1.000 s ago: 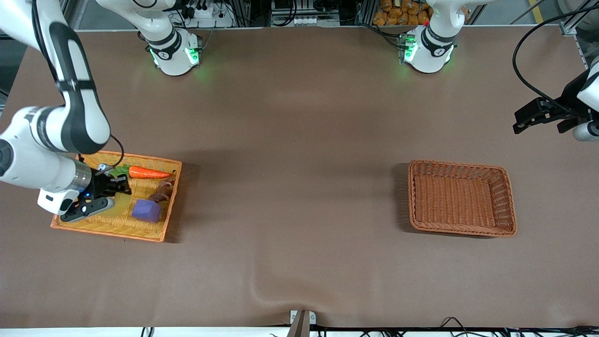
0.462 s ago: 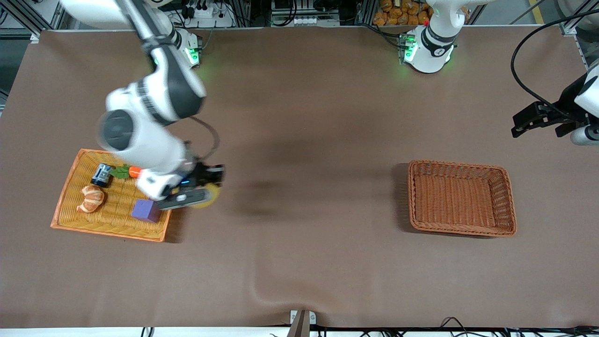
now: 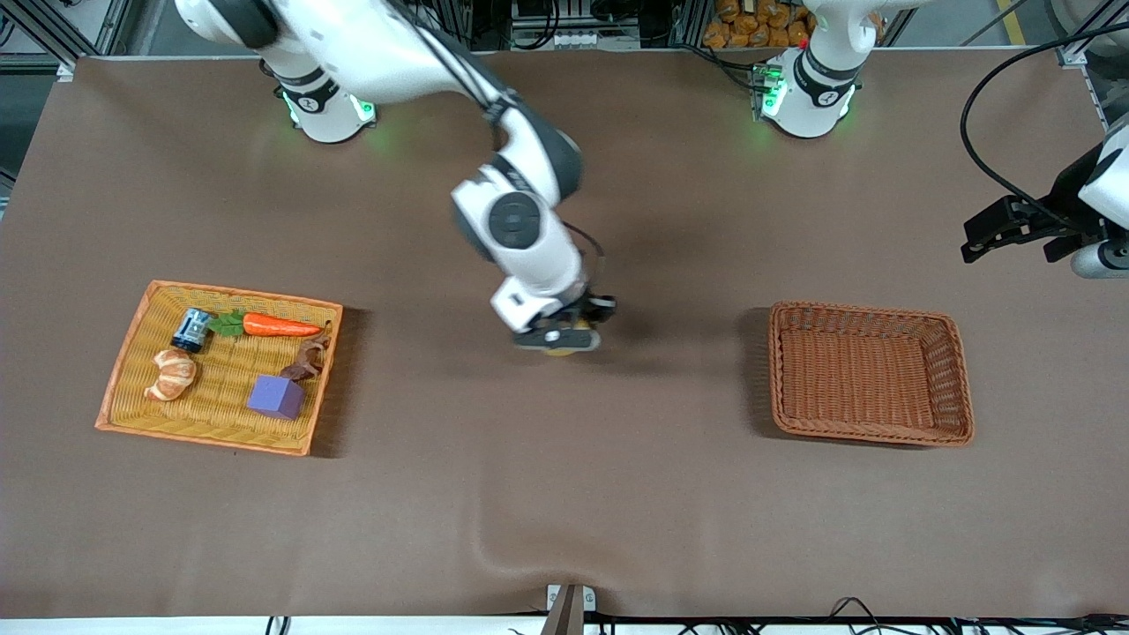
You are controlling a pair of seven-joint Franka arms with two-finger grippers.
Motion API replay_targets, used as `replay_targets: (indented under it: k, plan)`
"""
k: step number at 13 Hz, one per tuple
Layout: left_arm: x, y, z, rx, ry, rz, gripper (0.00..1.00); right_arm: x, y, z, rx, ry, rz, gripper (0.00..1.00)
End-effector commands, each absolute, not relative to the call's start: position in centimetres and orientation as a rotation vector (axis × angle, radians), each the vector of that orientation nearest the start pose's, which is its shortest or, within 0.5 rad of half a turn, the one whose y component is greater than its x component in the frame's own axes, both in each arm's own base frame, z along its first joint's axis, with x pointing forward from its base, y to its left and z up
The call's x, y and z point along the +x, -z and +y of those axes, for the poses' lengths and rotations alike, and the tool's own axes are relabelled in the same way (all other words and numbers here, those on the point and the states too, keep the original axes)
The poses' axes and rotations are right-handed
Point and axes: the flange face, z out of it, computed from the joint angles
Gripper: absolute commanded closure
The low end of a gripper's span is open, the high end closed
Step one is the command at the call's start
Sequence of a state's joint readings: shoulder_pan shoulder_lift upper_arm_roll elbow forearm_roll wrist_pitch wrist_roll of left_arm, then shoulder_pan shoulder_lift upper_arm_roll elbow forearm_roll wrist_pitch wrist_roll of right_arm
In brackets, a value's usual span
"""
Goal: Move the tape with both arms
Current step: 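Lift the tape roll with the right gripper and set it on the table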
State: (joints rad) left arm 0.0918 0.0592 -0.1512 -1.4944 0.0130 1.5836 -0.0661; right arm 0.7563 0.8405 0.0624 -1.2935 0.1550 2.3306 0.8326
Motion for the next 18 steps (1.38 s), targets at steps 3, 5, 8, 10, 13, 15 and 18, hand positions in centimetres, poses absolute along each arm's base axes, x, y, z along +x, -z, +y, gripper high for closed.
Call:
replay_targets:
  k: [3, 5, 8, 10, 13, 15, 18]
  plan:
    - [57.6, -62.9, -3.2, -3.133, 0.055, 0.021, 0.00, 54.4, -23.6, 57.1, -2.857, -0.003, 0.339, 1.00]
    - [57.7, -62.7, -3.5, -3.134, 0.050, 0.026, 0.00, 54.1, -25.8, 57.4, -2.856, 0.004, 0.362, 0.29]
    - [57.7, -62.7, -3.4, -3.134, 0.053, 0.018, 0.00, 56.9, -31.4, 53.2, -2.888, 0.014, 0.322, 0.00]
    - [57.7, -62.7, -3.4, -3.132, 0.053, 0.018, 0.00, 58.3, -33.5, 47.9, -2.983, -0.007, 0.236, 0.00]
    - [57.7, -62.7, -3.7, -3.134, 0.055, 0.023, 0.00, 60.5, -39.7, 36.5, -3.015, 0.067, 0.187, 0.00]
    - [58.1, -62.1, -4.0, -3.131, 0.041, 0.033, 0.00, 58.7, -42.1, 29.2, -3.041, 0.059, 0.180, 0.00]
    - [58.2, -61.6, -5.2, -3.148, 0.025, 0.052, 0.00, 58.5, -45.9, 15.0, -3.094, 0.060, -0.066, 0.00]
